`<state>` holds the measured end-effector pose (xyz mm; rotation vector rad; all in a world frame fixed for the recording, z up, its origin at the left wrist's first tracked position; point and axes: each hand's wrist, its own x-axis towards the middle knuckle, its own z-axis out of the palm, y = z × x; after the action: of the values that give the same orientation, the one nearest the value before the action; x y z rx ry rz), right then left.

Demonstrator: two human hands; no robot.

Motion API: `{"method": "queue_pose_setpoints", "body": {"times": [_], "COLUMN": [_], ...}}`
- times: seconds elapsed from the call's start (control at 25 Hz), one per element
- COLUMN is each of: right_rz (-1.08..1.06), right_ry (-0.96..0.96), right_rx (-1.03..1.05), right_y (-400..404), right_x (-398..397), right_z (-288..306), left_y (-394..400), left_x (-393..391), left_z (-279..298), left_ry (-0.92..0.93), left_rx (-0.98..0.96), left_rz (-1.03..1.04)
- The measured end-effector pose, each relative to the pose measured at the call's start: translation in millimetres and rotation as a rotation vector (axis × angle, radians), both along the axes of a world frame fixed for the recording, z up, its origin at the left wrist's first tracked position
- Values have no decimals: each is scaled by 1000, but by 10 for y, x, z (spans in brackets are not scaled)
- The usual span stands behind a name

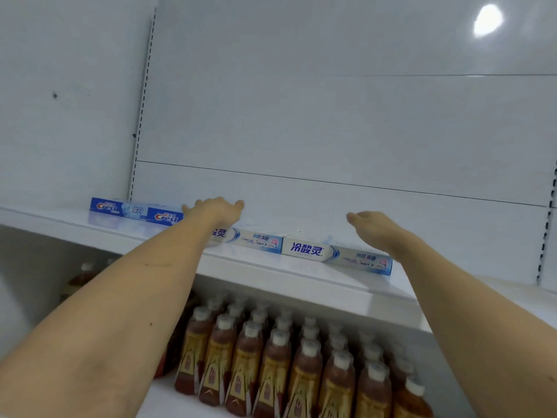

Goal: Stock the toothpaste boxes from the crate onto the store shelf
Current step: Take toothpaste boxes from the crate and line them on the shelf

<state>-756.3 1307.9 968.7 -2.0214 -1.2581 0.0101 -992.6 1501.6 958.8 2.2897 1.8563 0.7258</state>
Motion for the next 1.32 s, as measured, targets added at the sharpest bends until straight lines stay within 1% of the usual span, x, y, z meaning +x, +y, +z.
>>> {"method": "queue_pose_setpoints", "body": {"times": [0.08,0.2,0.28,0.32,0.36,0.44,0.52,0.56,0.64,0.72,0.88,1.08,1.16,1.32], "right_rz": [23,51,72,82,96,145,197,206,193,168,145,102,80,66], "right_ry": [-79,-131,-122,-98,-78,-22,47,60,125,229,416,643,727,827], "right_rx": [16,88,134,188,264,390,422,406,333,201,-70,-390,-481,-665], "right_y": [-104,-317,-437,-508,-575,-675,-691,-675,-625,-622,-752,-1096,-1253,-1568], "right_x": [-302,-851,-1234,-1435,-1637,-2051,-2439,-2581,-2791,-2949,-3035,-3001,-2980,-2991], "right_z": [-30,-167,-351,-470,-588,-851,-1251,-1517,-2123,-2793,-4056,-5579,-6151,-7312], "left_y": [-190,-456,-554,-614,-674,-838,-1063,-1169,-1347,-1471,-1522,-1714,-1915,-2309], "left_x": [-144,-521,-892,-1063,-1208,-1444,-1649,-1712,-1814,-1918,-2145,-2370,-2429,-2517], "left_z": [-57,-227,-360,-455,-572,-853,-1269,-1529,-2084,-2674,-3825,-5311,-5908,-7130], "left_ry": [27,56,60,40,-12,-191,-375,-425,-488,-476,-362,-100,-64,-31], "left_rx": [-9,69,99,116,145,201,183,171,115,14,-245,-546,-665,-909], "left_rz": [-75,-167,-185,-201,-231,-347,-477,-496,-461,-396,-330,-143,-91,-19]}}
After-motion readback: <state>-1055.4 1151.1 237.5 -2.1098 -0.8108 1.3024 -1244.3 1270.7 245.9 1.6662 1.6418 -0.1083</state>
